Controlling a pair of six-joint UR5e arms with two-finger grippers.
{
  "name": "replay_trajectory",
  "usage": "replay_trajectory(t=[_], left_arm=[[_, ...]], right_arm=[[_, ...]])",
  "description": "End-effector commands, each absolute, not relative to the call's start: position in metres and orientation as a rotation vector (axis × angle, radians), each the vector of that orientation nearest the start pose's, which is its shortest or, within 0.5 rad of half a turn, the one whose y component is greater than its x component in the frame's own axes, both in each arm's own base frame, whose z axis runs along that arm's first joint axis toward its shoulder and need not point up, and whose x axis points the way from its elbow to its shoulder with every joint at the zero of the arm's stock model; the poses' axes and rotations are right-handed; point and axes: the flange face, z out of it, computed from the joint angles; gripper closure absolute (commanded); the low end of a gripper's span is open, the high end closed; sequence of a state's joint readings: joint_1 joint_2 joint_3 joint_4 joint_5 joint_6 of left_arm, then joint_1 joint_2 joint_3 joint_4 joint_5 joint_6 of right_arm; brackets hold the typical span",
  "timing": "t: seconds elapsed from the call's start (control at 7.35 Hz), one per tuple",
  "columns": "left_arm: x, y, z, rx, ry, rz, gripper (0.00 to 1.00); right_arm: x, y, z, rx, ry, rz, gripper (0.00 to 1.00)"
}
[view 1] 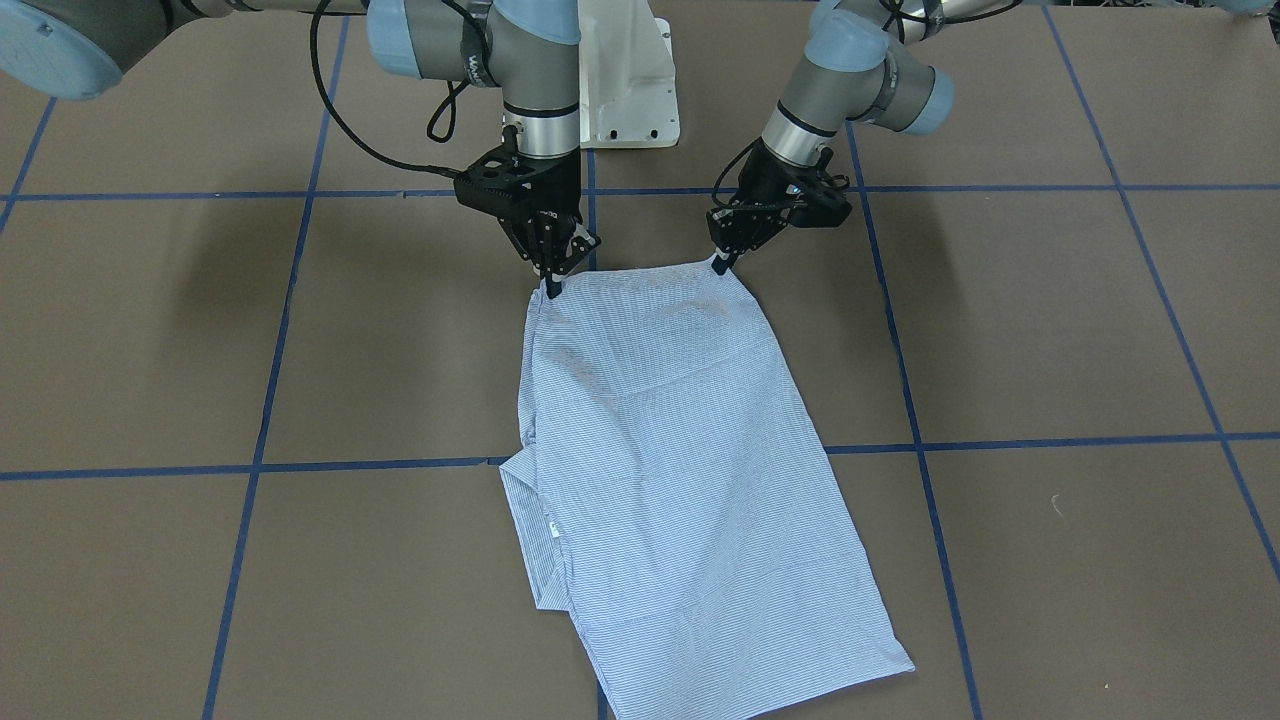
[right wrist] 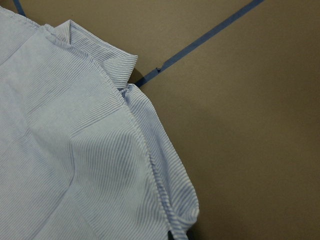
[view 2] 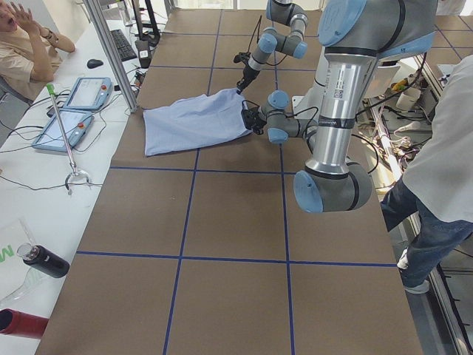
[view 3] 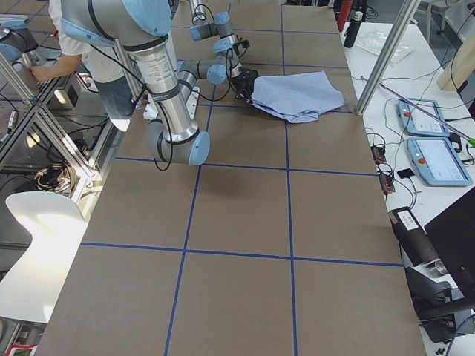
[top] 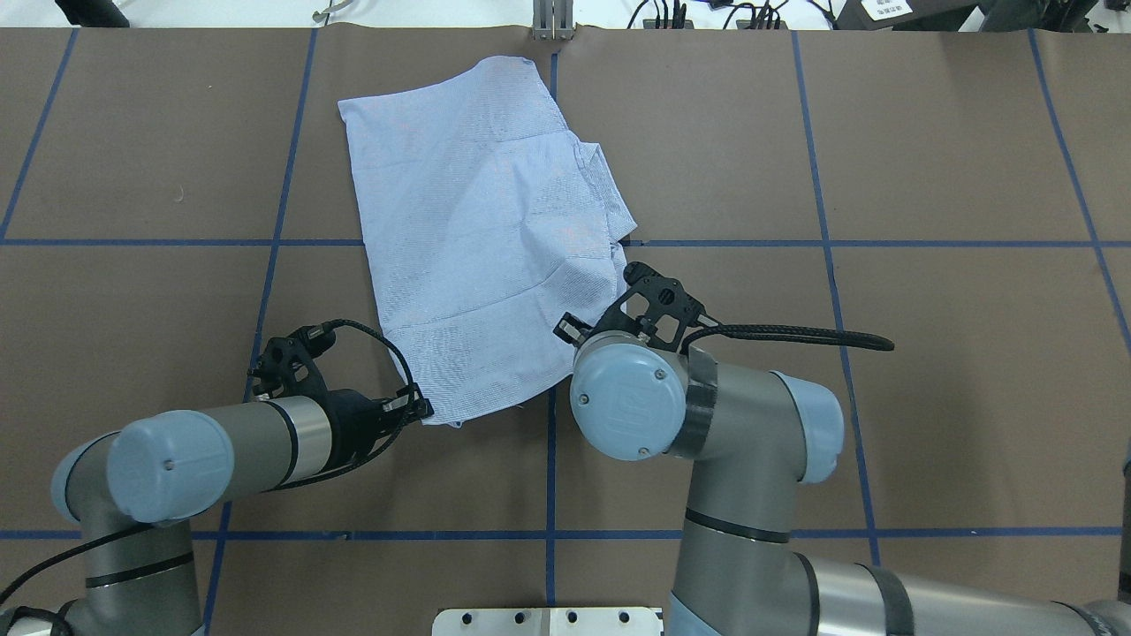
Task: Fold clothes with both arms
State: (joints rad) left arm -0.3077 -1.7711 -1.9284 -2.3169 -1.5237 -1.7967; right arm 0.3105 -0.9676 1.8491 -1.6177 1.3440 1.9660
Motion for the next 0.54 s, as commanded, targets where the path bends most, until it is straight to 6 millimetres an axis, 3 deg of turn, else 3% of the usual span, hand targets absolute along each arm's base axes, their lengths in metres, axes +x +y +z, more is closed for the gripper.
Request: replay_trajectory(t=[0.0, 0.27, 0.41], left_arm=[[0.419, -0.252, 0.232, 0.037, 1.460, -0.414, 1.00], [0.399, -0.209, 0.192, -0.063, 1.543, -0.380, 1.00], [0.386, -0.201, 0.178, -0.073, 1.544, -0.370, 1.00]], right_arm=[[-0.493, -0.283, 0.183, 0.180, -0.905, 0.716, 1.00], [-0.446, -0.225, 0.150, 0.132, -0.912, 0.693, 1.00], [-0.433, -0.216, 0.143, 0.128, -0.916, 0.682, 1.00]])
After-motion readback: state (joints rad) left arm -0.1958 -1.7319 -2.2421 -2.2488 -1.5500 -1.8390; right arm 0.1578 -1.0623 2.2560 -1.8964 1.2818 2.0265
